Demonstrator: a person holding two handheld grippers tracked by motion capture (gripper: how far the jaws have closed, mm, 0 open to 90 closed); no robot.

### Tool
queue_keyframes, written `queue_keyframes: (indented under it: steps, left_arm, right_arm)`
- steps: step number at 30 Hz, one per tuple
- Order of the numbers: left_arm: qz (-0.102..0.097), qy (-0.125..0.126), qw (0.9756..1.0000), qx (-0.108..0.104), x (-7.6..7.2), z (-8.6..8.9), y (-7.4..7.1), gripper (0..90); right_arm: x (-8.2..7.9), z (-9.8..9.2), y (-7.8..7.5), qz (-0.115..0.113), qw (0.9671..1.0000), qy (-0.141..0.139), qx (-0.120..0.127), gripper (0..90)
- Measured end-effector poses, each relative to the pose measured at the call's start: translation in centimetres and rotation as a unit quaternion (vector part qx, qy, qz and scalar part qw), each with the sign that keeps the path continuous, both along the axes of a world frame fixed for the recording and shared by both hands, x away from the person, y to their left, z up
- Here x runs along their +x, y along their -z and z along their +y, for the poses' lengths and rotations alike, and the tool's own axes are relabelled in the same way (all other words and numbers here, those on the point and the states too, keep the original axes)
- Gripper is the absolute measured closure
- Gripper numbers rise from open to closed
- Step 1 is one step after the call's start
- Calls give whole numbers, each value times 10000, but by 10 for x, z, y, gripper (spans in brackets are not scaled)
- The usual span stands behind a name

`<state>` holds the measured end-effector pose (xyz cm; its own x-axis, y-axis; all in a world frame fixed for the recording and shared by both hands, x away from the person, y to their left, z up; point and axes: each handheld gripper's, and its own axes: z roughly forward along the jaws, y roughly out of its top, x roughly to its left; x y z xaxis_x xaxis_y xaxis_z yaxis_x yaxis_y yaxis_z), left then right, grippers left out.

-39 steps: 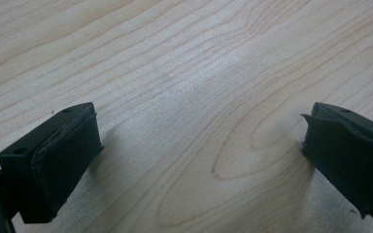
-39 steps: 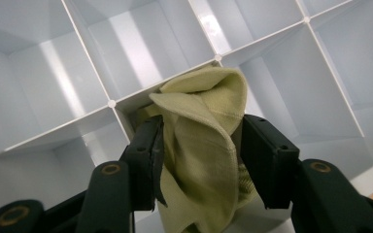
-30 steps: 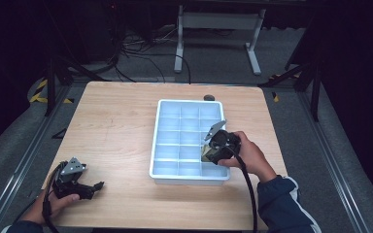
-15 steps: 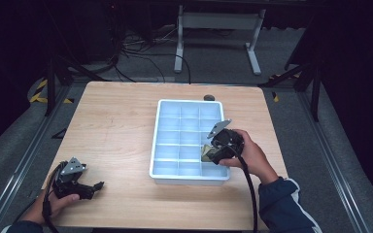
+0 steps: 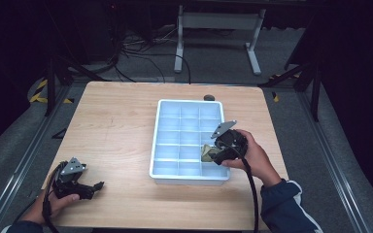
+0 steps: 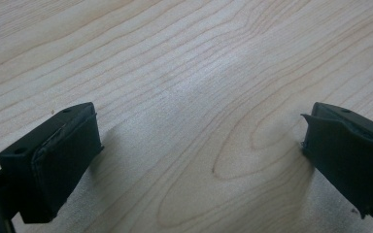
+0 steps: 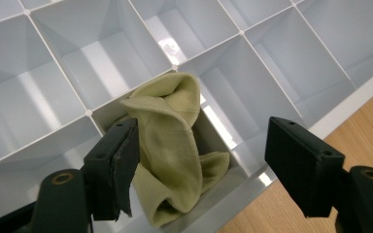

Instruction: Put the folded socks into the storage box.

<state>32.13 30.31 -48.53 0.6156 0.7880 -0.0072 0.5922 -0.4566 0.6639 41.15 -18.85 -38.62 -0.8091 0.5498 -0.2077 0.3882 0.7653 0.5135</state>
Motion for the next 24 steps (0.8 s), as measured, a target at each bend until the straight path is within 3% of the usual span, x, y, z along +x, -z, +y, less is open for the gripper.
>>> queue_keyframes:
  steps: [24]
  left_arm:
    - [23,12,10000,6,0,0,0,4]
  right_arm:
    - [-17,-26,-5,-298,9990,139,312,304]
